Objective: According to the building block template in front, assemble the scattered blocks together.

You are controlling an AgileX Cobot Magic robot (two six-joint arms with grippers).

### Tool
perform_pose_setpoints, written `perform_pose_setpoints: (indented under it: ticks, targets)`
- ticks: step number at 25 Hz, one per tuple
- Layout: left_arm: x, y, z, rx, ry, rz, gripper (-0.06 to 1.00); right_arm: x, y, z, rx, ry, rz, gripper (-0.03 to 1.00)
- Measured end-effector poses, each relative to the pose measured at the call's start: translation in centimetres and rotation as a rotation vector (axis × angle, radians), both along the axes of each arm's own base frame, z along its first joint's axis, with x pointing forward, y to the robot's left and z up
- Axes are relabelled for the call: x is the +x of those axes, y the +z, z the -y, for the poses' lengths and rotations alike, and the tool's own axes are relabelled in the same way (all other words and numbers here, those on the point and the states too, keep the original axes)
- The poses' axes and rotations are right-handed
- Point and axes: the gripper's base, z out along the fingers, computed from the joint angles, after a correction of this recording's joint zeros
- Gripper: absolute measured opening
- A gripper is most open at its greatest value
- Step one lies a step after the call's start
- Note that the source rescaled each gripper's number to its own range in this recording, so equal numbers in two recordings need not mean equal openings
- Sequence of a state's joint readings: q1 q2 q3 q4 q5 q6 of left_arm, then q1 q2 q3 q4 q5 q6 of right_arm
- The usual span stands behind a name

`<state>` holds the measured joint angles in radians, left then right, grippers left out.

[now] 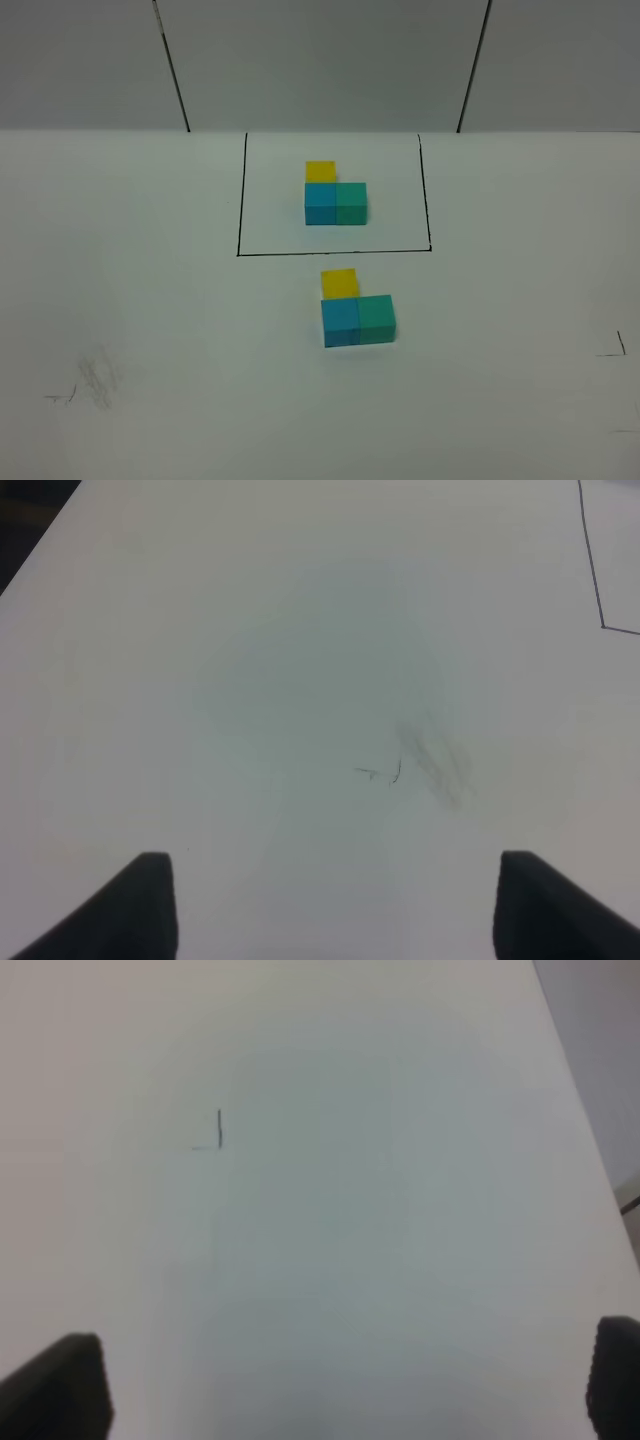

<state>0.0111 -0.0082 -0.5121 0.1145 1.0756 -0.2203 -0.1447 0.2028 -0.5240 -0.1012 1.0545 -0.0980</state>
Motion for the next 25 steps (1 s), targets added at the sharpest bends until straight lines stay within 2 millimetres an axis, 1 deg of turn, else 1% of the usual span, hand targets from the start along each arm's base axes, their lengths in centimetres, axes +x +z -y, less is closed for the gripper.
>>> perform_pose_setpoints:
  ticks: [2,8,11,17,21,25]
  targets:
    - [0.0,0.0,0.0,0.000,0.000,0.000,0.50,-0.9,-0.4,-0.2,0.006,-0.003,0.008,0.97]
    - [0.0,0.0,0.0,0.000,0.000,0.000,0.50,-2.9,-0.4,-0.8,0.031,0.019,0.132,0.97]
    - [0.0,0.0,0.0,0.000,0.000,0.000,0.50,-3.3,-0.5,-1.2,0.067,0.038,0.161,0.97]
    - [0.0,0.0,0.0,0.001,-0.001,0.001,0.50,-3.3,-0.6,-0.8,0.041,-0.001,0.164,0.96]
    - [0.0,0.0,0.0,0.001,-0.001,0.001,0.50,-3.1,-0.8,-1.1,0.082,0.022,0.171,0.90]
    - [0.0,0.0,0.0,0.001,-0.001,0.001,0.50,-3.0,-0.8,-1.5,0.119,0.042,0.177,0.77]
